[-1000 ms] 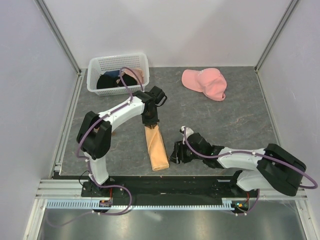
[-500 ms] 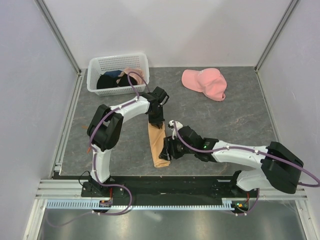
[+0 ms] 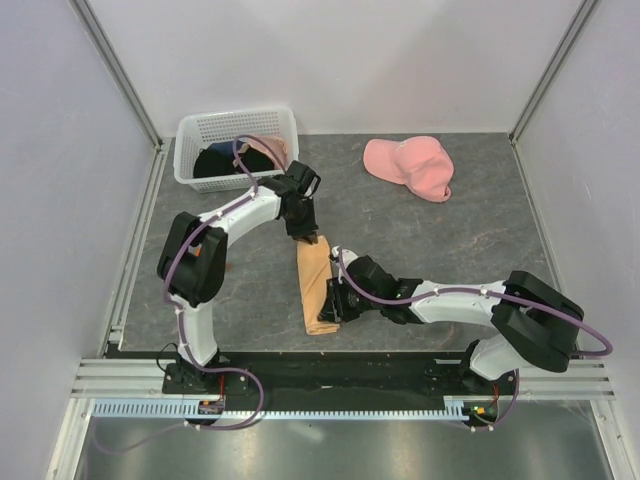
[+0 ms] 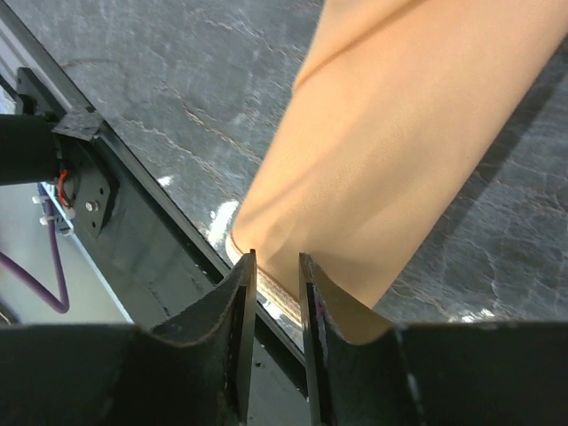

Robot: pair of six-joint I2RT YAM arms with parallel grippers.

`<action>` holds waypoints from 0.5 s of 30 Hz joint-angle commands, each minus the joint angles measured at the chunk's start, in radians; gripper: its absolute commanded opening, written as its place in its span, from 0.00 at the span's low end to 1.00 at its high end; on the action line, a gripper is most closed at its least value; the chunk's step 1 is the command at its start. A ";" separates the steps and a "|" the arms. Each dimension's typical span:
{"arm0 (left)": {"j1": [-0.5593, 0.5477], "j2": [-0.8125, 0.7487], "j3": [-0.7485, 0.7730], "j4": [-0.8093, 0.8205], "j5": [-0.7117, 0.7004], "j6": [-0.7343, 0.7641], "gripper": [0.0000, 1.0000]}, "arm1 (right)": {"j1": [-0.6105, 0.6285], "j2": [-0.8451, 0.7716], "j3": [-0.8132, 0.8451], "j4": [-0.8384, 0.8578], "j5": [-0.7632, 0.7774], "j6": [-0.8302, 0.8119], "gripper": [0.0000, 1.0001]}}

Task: Fold the napkin into a case and place the utensils inside
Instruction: Smooth out the smaller rectangle-folded napkin at the center of the board.

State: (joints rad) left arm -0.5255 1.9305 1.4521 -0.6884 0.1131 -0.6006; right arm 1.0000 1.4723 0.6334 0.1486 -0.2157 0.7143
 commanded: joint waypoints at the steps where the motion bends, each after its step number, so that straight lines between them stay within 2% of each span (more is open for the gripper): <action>1: -0.002 0.117 0.057 0.029 0.036 0.059 0.23 | 0.008 0.020 -0.049 0.074 0.010 0.014 0.31; 6: -0.001 0.162 0.085 0.023 0.014 0.082 0.23 | 0.008 0.046 -0.081 0.071 0.041 -0.010 0.29; 11: -0.001 0.066 0.076 0.009 -0.012 0.087 0.24 | 0.009 0.016 -0.035 -0.035 0.082 -0.064 0.27; 15: -0.001 -0.027 0.041 0.003 0.037 0.070 0.27 | 0.008 -0.049 0.014 -0.090 0.079 -0.059 0.28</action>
State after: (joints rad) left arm -0.5240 2.0441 1.5074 -0.6811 0.1318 -0.5598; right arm 1.0046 1.4906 0.5869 0.1345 -0.1696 0.6827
